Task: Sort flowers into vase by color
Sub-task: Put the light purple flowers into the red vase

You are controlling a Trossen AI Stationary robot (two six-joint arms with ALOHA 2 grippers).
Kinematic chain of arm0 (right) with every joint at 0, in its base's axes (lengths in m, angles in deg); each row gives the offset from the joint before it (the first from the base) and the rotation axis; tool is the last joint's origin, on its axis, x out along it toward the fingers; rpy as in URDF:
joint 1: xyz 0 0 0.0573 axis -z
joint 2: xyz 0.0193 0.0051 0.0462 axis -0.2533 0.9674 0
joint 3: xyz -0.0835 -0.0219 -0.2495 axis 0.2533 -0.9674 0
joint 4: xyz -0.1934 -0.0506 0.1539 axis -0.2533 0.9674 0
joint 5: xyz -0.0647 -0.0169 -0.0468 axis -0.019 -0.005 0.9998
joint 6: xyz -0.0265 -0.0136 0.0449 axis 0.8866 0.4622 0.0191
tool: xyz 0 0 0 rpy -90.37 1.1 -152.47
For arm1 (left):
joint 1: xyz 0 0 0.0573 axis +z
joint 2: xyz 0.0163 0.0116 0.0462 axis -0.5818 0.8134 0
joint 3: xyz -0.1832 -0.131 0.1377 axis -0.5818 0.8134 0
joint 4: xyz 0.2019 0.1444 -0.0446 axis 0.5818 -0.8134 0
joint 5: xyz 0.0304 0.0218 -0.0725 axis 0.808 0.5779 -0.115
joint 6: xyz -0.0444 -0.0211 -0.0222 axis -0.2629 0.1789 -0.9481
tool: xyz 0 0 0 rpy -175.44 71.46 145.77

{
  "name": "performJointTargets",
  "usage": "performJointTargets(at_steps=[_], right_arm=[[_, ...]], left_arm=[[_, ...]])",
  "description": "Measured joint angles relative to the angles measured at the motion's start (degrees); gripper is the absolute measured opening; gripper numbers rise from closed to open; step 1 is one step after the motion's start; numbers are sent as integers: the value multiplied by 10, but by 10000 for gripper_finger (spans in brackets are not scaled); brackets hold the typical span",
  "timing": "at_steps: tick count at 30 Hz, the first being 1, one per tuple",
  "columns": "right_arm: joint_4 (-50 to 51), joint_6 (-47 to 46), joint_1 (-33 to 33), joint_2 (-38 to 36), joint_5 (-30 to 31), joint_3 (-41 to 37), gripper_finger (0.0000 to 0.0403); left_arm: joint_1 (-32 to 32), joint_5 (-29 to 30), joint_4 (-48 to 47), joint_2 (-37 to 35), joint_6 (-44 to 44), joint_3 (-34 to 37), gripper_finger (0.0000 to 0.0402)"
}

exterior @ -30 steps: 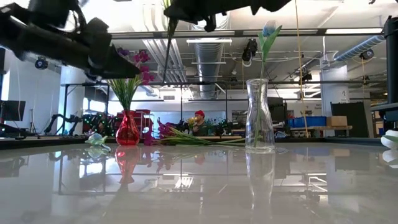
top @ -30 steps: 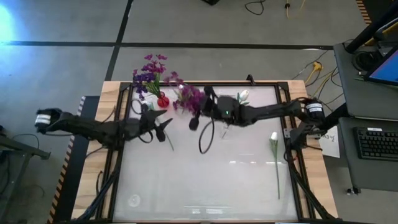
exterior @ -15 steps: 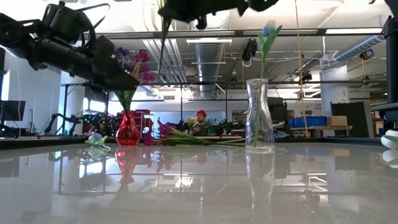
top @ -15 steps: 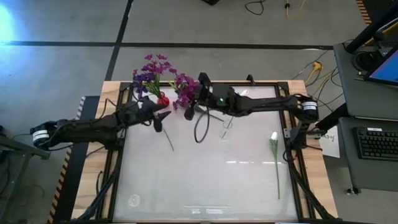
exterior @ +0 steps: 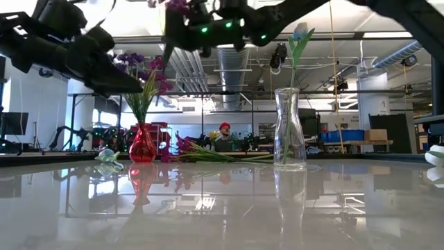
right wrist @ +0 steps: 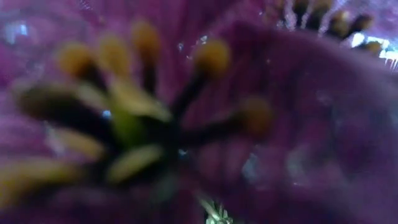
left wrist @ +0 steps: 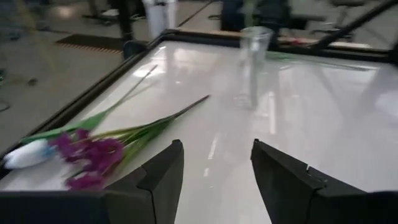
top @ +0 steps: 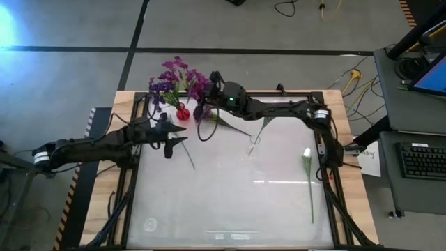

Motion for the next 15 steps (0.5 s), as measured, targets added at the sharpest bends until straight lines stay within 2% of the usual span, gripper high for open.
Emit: performJointTargets(at_steps=[6,11,15], right_arm=[[6,11,0,68,0,75,18],[50,11,2,95,-1,124,18],[62,10,3,114,0,148,18]], left_arm=[[-2,-61,-60,-32,-12,0,172],[-2,-73,-137,-48,-42,1,156],[-2,-73,-145,-51,-45,1,142]])
